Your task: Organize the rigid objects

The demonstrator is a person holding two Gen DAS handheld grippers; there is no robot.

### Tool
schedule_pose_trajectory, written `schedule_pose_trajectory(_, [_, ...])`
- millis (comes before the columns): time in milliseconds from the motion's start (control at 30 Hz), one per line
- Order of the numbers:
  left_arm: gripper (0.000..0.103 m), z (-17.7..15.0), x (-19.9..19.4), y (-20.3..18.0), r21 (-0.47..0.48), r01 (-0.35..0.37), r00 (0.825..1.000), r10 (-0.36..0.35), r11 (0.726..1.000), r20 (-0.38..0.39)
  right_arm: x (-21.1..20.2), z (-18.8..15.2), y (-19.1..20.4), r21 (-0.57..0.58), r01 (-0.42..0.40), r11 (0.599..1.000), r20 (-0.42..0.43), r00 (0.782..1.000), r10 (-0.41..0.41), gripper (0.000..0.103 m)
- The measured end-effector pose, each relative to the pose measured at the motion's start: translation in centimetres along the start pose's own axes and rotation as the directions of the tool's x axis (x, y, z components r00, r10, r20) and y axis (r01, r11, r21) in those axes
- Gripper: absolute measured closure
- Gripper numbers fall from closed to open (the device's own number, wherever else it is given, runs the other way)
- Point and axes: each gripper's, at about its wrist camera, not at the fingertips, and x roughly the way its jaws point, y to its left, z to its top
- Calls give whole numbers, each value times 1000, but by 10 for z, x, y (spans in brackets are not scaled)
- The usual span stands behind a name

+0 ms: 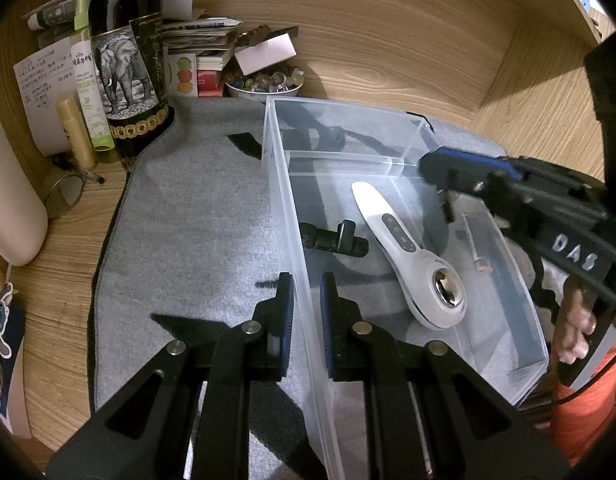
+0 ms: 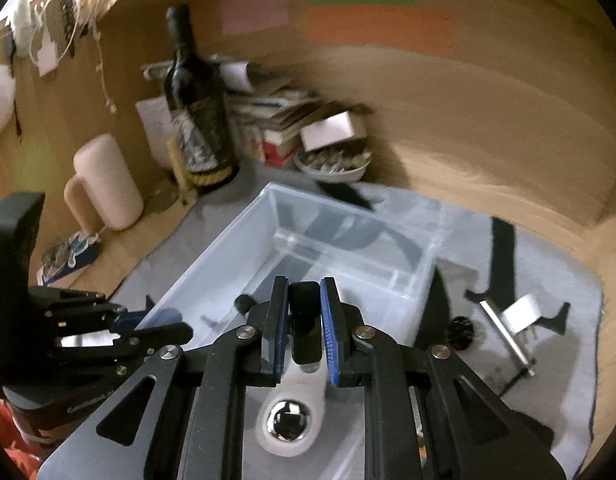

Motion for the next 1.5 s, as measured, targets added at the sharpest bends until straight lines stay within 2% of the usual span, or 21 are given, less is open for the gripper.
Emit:
schedule_pose_trajectory(300, [91,0,0,0,0,0,1000,0,1000,0,15,-4,4,-2,-31,1000,-78,996,31,88])
schedule_pose_trajectory(633, [91,0,0,0,1,0,1000,0,1000,0,-3,-1,-12,43,-9,999,-35,999,10,87])
schedule_pose_trajectory(800, [91,0,0,0,0,0,1000,0,1000,1,-29,0,-26,69,49,996,35,998,-52,69])
schedule_pose_trajectory(1033, [91,0,0,0,0,1,1000,-1,1000,1,-51,-6,-53,120,152,981,64,985,-160,63])
schedule_pose_trajectory(1267, [91,-1,0,0,-1,3,1000,-3,1000,0,-39,-31,-78,161,230,960,-28,973,-229,63])
schedule_pose_trajectory(1500, [91,-1,0,0,-2,4,1000,-4,1000,1,-13,-64,-91,183,222,958,-124,972,-202,63])
